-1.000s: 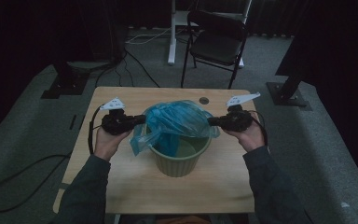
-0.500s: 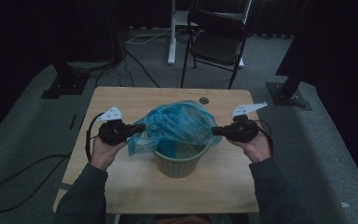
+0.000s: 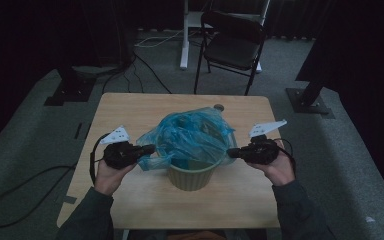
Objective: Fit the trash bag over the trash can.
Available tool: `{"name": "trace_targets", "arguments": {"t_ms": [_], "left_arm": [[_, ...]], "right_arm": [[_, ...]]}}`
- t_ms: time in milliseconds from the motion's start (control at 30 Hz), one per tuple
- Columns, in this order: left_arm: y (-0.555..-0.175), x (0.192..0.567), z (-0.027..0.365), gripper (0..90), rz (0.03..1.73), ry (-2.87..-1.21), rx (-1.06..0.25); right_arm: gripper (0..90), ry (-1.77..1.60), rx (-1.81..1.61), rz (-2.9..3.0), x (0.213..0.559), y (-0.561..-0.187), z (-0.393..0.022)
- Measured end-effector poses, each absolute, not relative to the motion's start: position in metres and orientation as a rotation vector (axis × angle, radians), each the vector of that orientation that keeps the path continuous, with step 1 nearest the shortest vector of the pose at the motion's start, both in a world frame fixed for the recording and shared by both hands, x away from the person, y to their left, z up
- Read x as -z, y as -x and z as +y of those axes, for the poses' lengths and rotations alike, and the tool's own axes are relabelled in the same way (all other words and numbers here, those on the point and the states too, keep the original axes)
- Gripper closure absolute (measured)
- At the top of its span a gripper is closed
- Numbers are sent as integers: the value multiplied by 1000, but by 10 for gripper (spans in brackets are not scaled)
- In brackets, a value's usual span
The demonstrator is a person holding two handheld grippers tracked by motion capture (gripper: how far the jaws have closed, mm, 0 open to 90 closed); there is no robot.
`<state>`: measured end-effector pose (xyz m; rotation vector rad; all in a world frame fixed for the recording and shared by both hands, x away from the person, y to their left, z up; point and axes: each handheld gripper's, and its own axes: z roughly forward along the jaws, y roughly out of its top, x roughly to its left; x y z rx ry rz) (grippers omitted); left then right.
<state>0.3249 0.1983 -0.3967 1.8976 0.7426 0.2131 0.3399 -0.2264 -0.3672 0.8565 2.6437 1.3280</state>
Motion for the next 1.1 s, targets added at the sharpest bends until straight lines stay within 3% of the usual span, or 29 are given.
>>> {"name": "trace_targets", "arguments": {"t_ms": [667, 1100], "left_arm": [[-307, 418, 184, 899, 705, -1947, -121], [-321, 428, 201, 894, 807, -1920, -152]], "right_arm": [[900, -769, -1343, 2770, 384, -326, -214], [896, -893, -1234, 2734, 397, -339, -222]]}}
